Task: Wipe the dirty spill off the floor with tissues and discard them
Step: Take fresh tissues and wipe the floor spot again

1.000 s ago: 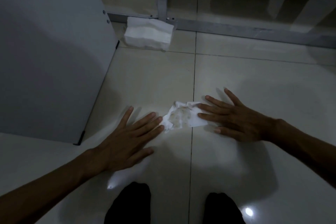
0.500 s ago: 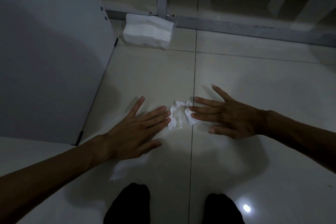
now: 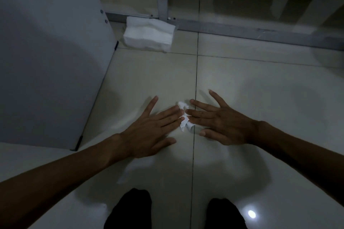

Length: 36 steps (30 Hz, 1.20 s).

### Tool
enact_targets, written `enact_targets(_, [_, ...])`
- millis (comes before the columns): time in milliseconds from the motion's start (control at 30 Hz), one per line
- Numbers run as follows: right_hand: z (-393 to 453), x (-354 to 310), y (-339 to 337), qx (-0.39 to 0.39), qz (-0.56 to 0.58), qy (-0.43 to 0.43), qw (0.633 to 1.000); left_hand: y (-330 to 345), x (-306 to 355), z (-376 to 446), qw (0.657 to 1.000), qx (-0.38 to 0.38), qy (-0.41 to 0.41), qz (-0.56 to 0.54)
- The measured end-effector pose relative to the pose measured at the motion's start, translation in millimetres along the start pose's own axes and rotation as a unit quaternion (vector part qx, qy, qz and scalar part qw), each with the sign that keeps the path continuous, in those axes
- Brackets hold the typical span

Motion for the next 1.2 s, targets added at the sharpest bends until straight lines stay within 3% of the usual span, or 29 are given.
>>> enact_targets(133, [3.1,-13.6,1.7,0.083,0.063,0.057,0.993,-11.0,-11.6,11.0,0.984,0.073,-0.052,-0.153])
enact_targets(233, [7.6,-29.4,3.3,0.202,0.152,0.166,0.953,-18.7,-20.9,20.3,0.958,0.130,-0.105,-0.231])
enact_targets(367, [21.0,-57.7,5.1,0.257,0.264,0.265,0.891,-19.6,-26.6,29.0,0.971,0.058,-0.037,-0.229])
enact_targets(467, [34.1,-75.6,2.9,0.300,0.299,0.265,0.866,-15.5,-27.7,32.5,0.973,0.027,-0.005,-0.229])
enact_targets(600, [41.7,-77.7,1.4,0.279,0.279,0.246,0.885,-14.8,-25.1,34.8,0.979,0.017,0.002,-0.204])
enact_targets(767, [37.4,-74.5,-2.4,0.222,0.205,0.189,0.935,-16.8,-14.7,29.6,0.984,0.039,0.005,-0.175])
enact_targets(1200, [10.2,-75.7,0.7,0.211,0.218,0.174,0.937,-10.9,25.6,0.6,0.985,0.069,-0.006,-0.161])
Point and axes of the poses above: each hand's wrist, its own z-axis towards the middle knuckle, its own y-axis out of the palm, x = y × z, the point moved 1 cm from there along z, towards the middle knuckle
